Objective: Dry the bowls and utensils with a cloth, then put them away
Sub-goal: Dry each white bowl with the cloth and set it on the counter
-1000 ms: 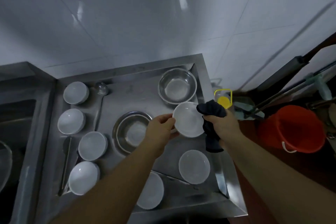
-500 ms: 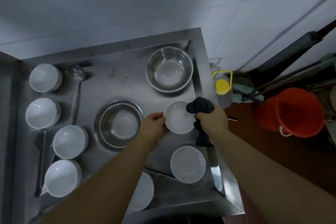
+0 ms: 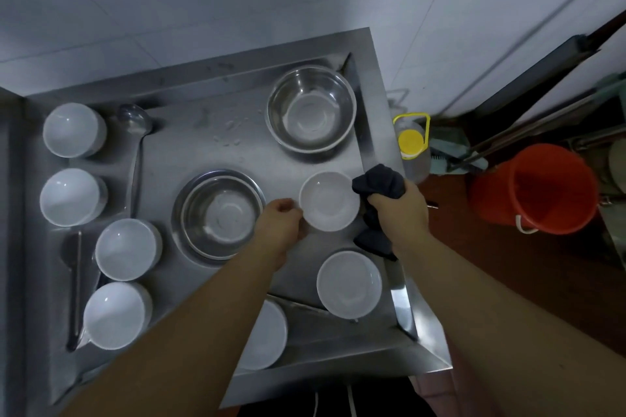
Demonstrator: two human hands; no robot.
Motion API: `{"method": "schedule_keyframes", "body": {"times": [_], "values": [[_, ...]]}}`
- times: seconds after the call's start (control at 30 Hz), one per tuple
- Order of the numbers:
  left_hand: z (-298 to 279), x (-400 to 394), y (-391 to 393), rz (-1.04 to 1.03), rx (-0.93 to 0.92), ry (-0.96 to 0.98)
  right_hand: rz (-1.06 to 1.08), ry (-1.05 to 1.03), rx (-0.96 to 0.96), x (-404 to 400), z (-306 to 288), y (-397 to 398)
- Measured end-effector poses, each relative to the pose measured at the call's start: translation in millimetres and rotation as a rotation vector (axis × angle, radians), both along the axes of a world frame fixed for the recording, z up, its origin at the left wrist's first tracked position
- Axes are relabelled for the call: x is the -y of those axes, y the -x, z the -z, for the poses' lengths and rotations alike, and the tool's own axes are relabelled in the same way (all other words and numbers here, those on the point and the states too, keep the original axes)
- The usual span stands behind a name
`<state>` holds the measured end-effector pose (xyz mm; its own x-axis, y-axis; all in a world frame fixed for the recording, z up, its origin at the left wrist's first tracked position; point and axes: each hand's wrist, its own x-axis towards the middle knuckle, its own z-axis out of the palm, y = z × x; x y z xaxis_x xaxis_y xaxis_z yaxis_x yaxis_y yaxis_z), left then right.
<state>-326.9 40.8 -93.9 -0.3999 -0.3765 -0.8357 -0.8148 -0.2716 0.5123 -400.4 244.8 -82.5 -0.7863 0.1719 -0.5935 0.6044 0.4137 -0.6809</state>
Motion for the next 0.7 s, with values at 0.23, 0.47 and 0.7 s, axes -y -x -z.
{"method": "schedule_keyframes", "body": {"times": [0.23,0.47,0.7], "values": [[-22.2,-21.9,-56.8,0.695,0.097,0.225,0.008,-0.024,-0.008,-24.9,-22.8,-21.5],[-8.8,-54.3,-76.6,0.812,0.109,0.28,0.0,0.0,0.032,-44.6,-34.6,-53.5],[-5.9,-54.8,-83.0,0.65,0.091,0.171,0.073,0.126,0.046,-54.7,-47.0,-74.4]]}}
